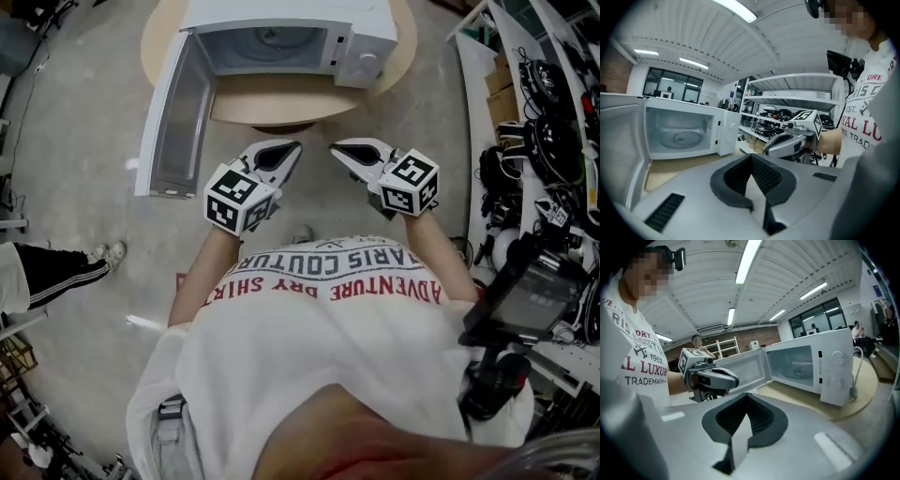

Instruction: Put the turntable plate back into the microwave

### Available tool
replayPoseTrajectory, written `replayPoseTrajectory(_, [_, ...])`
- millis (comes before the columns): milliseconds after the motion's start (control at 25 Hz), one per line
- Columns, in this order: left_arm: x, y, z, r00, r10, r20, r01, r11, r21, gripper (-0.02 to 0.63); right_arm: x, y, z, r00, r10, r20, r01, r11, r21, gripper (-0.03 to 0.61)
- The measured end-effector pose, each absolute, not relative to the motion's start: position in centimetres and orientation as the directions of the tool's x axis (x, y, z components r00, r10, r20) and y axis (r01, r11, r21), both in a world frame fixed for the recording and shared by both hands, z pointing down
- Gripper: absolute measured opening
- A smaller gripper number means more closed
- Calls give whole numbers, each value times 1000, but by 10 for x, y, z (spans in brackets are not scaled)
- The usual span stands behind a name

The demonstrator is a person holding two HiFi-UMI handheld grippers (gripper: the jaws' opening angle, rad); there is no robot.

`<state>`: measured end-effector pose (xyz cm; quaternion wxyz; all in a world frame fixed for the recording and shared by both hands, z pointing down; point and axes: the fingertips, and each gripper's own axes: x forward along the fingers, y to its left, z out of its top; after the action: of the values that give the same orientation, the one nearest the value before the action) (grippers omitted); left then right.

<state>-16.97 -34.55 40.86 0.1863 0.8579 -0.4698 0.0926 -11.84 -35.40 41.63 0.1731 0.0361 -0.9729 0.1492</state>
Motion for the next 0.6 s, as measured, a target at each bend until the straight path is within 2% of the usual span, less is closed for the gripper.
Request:
replayPoseTrajectory(160, [-123, -284, 406, 551, -780, 296, -831, -481, 280, 2, -69, -294, 409, -944, -15, 329, -107, 959, -263, 0])
replayPoseTrajectory(320, [-62, -210, 402, 527, -799, 288, -846, -462, 266, 2, -18, -228, 397, -930, -25, 368, -81, 987, -137, 0])
replayPoseTrajectory(600, [43, -71, 374, 505, -810, 300, -862, -451, 233, 2, 63, -84, 370, -942, 30, 335, -29, 985, -171, 0])
